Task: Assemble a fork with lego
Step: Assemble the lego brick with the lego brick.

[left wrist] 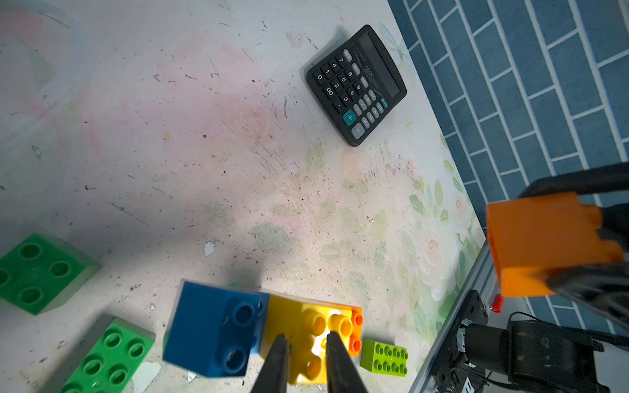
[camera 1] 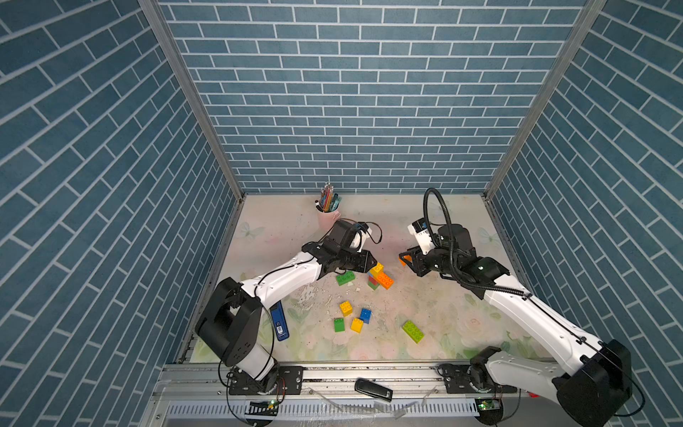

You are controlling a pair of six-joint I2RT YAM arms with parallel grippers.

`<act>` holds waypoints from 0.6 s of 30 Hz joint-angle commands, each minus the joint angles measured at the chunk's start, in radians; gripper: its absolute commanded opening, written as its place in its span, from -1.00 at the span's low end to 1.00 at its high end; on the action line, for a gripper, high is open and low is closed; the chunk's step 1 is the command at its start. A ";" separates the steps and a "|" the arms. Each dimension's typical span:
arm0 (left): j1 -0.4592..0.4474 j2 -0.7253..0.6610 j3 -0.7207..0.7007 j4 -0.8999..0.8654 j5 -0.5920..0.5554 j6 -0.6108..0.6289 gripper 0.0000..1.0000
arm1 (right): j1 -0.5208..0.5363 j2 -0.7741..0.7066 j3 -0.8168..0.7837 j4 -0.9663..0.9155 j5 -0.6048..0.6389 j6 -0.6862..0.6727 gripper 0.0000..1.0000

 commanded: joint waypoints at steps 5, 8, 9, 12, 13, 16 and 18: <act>0.008 0.010 -0.016 -0.014 0.001 0.014 -0.54 | 0.006 0.021 0.017 0.013 -0.004 -0.052 -1.00; 0.010 0.007 -0.025 -0.012 -0.002 0.014 -0.54 | 0.006 0.026 0.020 0.003 -0.043 -0.046 -1.00; 0.010 0.007 -0.028 -0.010 -0.003 0.013 -0.54 | 0.007 0.032 0.024 -0.004 -0.052 -0.045 -1.00; 0.011 0.013 -0.030 -0.012 0.000 0.013 -0.54 | 0.007 0.050 0.041 -0.025 -0.093 -0.050 -1.00; 0.011 0.017 -0.030 -0.012 0.001 0.013 -0.54 | 0.006 0.052 0.047 -0.032 -0.104 -0.054 -1.00; 0.010 0.018 -0.033 -0.016 0.001 0.014 -0.54 | 0.007 0.043 0.052 -0.039 -0.109 -0.063 -1.00; 0.012 0.019 -0.035 -0.016 0.001 0.016 -0.54 | 0.007 0.033 0.052 -0.049 -0.103 -0.074 -1.00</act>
